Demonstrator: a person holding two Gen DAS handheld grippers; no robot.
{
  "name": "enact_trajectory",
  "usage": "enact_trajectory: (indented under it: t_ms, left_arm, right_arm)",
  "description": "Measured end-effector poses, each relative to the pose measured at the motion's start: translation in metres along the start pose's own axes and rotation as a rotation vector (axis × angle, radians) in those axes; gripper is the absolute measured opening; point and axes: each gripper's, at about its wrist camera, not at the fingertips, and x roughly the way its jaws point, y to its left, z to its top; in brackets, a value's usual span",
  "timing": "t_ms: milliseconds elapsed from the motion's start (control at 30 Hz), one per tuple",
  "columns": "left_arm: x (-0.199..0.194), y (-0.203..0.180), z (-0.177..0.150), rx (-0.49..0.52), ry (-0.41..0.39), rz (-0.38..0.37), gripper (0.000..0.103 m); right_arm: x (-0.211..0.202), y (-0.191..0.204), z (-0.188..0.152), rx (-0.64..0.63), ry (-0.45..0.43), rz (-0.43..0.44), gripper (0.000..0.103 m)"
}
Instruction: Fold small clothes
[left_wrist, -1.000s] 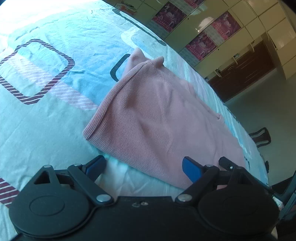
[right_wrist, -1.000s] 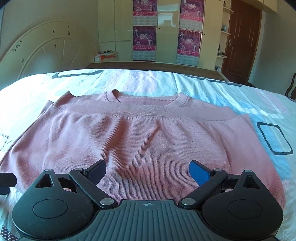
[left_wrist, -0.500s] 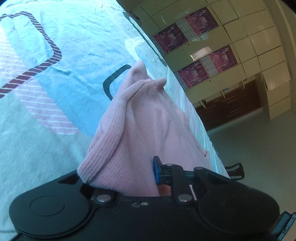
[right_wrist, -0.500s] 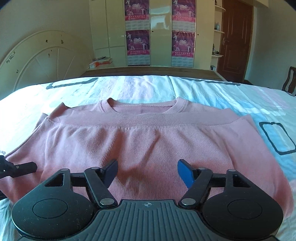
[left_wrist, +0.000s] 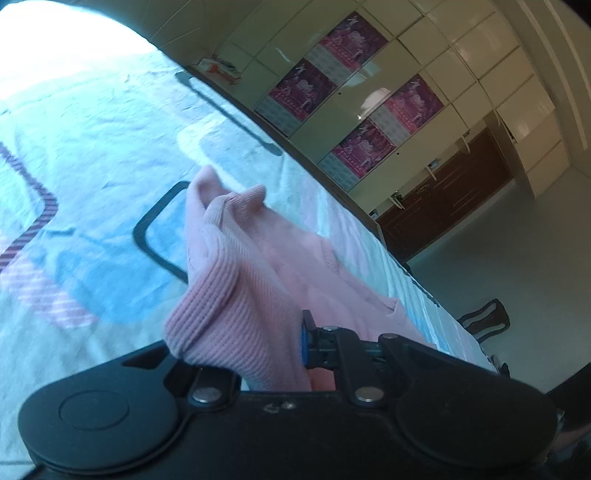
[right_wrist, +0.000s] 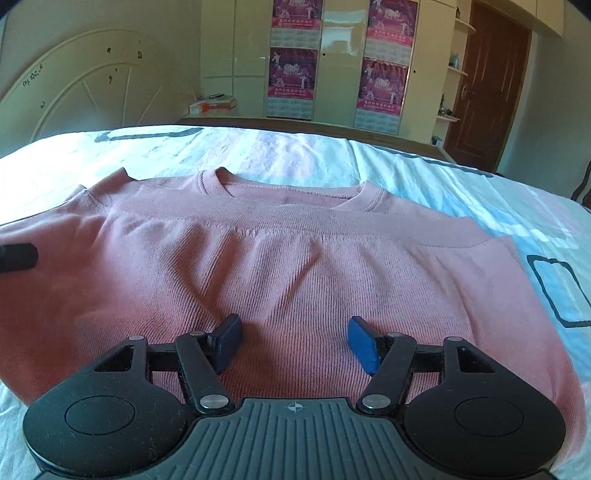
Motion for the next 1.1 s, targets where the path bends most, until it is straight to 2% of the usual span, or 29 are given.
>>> enact_trajectory:
  t_ms: [167, 300, 467, 533, 633, 700, 733, 800, 833, 867, 967, 1100]
  left_arm:
    - [0.01, -0.079, 0.004, 0.204, -0.01, -0.028, 0.011]
    - [0.039, -0.147, -0.012, 0.341, 0.025, -0.078, 0.011]
    - [0.084, -0.222, -0.073, 0.511, 0.14, -0.161, 0.011]
    - [0.103, -0.236, -0.106, 0.553, 0.209, -0.158, 0.011]
    - [0.124, -0.243, -0.15, 0.627, 0.306, -0.115, 0.014]
    - [0.121, -0.243, -0.167, 0.672, 0.299, -0.088, 0.021]
    - [0.116, -0.242, -0.171, 0.688, 0.297, -0.094, 0.028]
    - [0.107, -0.243, -0.171, 0.7, 0.325, -0.116, 0.051]
    - [0.1, -0.241, -0.166, 0.699, 0.33, -0.123, 0.069]
    - [0.091, -0.238, -0.164, 0.702, 0.315, -0.123, 0.076]
    - [0.071, -0.228, -0.15, 0.691, 0.28, -0.094, 0.076]
    - [0.055, -0.207, -0.118, 0.581, 0.197, -0.002, 0.076]
  right_arm:
    - [-0.015, -0.03, 0.007, 0.09, -0.02, 0.098, 0.064]
    - [-0.036, -0.074, 0.005, 0.153, -0.046, 0.102, 0.064]
    - [-0.061, -0.147, -0.009, 0.241, -0.06, 0.044, 0.064]
    - [-0.069, -0.175, -0.018, 0.269, -0.054, 0.012, 0.064]
    - [-0.079, -0.21, -0.03, 0.327, -0.042, -0.012, 0.064]
    - [-0.087, -0.228, -0.035, 0.364, -0.044, 0.004, 0.064]
    - [-0.089, -0.233, -0.036, 0.381, -0.049, 0.024, 0.064]
    - [-0.093, -0.238, -0.036, 0.403, -0.054, 0.069, 0.064]
    - [-0.092, -0.239, -0.032, 0.411, -0.058, 0.103, 0.064]
    - [-0.092, -0.237, -0.03, 0.417, -0.061, 0.13, 0.064]
    - [-0.087, -0.229, -0.021, 0.422, -0.069, 0.2, 0.065]
    - [-0.065, -0.217, -0.01, 0.409, -0.039, 0.245, 0.069]
